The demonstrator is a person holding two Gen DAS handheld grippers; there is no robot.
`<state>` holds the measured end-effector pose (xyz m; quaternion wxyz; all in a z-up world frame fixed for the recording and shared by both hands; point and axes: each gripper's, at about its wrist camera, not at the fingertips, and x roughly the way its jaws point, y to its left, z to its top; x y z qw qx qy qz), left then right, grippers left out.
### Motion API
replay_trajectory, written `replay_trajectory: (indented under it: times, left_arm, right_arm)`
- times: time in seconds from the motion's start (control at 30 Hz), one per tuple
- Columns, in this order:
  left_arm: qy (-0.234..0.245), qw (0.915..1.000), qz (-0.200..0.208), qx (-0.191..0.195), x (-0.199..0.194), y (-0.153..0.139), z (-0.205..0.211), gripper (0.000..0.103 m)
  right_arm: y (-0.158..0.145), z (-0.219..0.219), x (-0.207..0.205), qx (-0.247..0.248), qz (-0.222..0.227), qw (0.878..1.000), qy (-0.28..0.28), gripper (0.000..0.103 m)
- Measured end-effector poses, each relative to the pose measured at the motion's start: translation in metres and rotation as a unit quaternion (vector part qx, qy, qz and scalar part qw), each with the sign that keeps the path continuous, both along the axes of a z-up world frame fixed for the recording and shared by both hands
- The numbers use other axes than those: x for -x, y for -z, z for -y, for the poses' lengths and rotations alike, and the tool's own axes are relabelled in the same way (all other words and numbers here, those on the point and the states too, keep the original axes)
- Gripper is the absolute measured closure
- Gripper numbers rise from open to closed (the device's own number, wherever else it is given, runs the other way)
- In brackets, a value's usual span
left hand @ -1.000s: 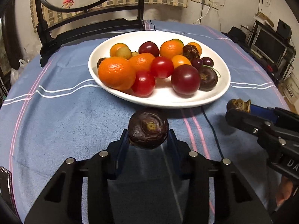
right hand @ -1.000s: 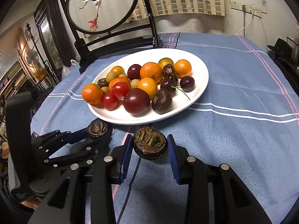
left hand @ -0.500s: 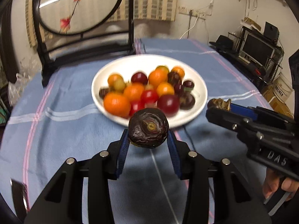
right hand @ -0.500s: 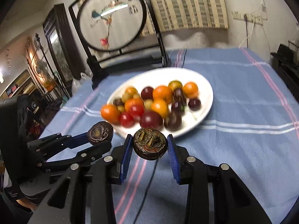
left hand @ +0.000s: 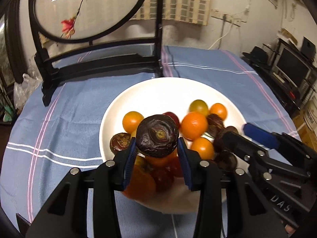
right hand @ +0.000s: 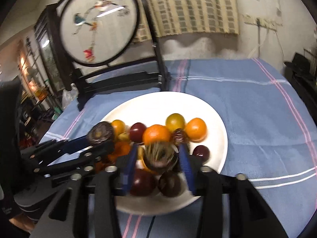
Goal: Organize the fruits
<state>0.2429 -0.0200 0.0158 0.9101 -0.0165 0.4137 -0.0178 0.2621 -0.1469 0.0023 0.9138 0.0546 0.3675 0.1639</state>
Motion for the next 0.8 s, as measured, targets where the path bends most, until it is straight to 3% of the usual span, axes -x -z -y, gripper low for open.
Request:
replay_trajectory:
  times: [0.03, 0.1, 0.17, 0.27, 0.47, 0.8]
  left_arm:
    - [-0.002, 1.0, -0.005, 0.007, -0.001, 0.001, -0.002, 0.062]
    - [-0.011, 0.9999, 0.001, 0.01, 0.003, 0.001, -0.005, 0.045]
    - [-0.015, 0.9998, 0.015, -0.004, 0.011, -0.001, -0.005, 0.025]
    - [-0.01, 0.9996, 0.022, -0.014, 0.025, -0.003, -0.005, 0.014]
    - [-0.023, 0.9995, 0.022, -0.003, 0.066, -0.006, -0.009, 0.009]
    - [-0.022, 0.9994, 0.025, -0.005, 0.121, -0.003, -0.01, 0.005]
  right_arm:
    - [0.001, 0.003, 0.001, 0.0, 0.001, 1.0, 0.002, 0.038]
    - [0.001, 0.006, 0.009, 0.011, 0.01, 1.0, 0.001, 0.035]
    - [-0.001, 0.012, 0.018, 0.024, 0.02, 0.999, 0.011, 0.024]
    - [-0.001, 0.016, 0.032, 0.054, 0.01, 0.998, 0.017, 0.021]
    - [-0.003, 0.02, 0.071, 0.071, 0.023, 0.997, 0.027, 0.004]
    - [0.011, 0.021, 0.113, 0.073, -0.005, 0.997, 0.018, 0.004]
